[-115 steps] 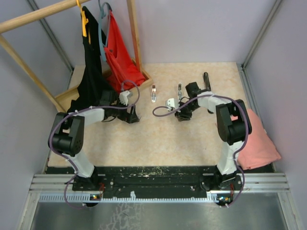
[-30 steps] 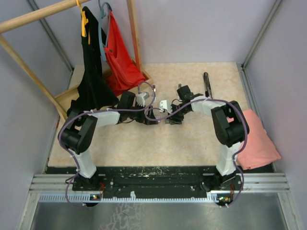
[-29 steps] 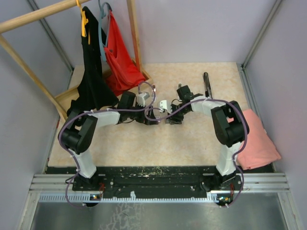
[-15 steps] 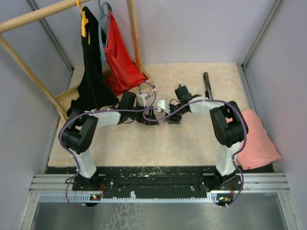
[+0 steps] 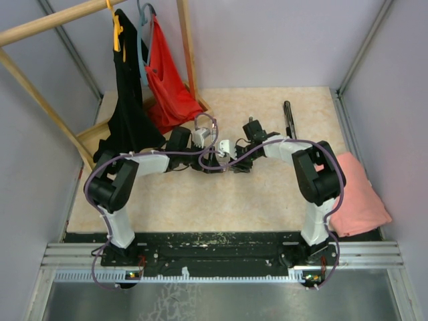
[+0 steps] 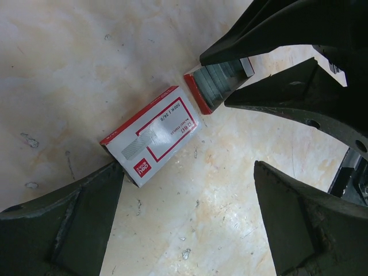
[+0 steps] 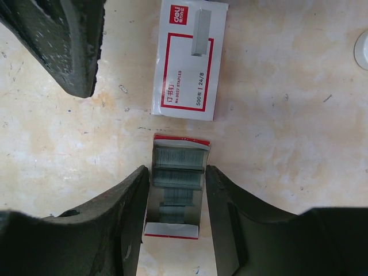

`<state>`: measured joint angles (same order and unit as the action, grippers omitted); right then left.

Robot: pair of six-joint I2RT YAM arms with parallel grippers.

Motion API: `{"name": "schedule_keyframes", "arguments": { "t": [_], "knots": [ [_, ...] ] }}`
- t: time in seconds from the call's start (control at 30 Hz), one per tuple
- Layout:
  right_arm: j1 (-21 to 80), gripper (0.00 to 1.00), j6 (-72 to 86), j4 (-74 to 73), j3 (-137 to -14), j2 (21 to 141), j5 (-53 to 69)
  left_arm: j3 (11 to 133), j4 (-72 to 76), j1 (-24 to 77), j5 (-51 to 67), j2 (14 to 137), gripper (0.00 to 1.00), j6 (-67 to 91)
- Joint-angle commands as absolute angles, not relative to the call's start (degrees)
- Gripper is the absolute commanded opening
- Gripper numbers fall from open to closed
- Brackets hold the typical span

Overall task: Unload the staples from the stapler
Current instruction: Close the staple box at the center of the board.

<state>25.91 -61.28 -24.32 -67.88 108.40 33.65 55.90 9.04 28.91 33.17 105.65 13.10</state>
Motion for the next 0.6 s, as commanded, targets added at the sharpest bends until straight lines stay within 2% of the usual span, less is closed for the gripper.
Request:
{"name": "schedule_keyframes", "arguments": {
  "t": [0.0, 0.17, 0.57],
  "knots": [
    [26.85, 0.44, -60.78, -23.24, -67.80, 108.23, 34.01, 57.39, 10.13, 29.40, 34.62, 106.80, 1.00, 13.59],
    [26.89, 0.44, -60.46, -23.40, -68.20, 108.27, 34.36, 57.23, 10.48, 29.44, 34.38, 107.01, 0.95, 14.20],
    [27.45, 0.43, -59.25, -22.45, -68.63, 108.58, 33.48, 57.35, 10.36, 29.37, 33.13, 107.70, 0.68, 14.83]
  ]
}}
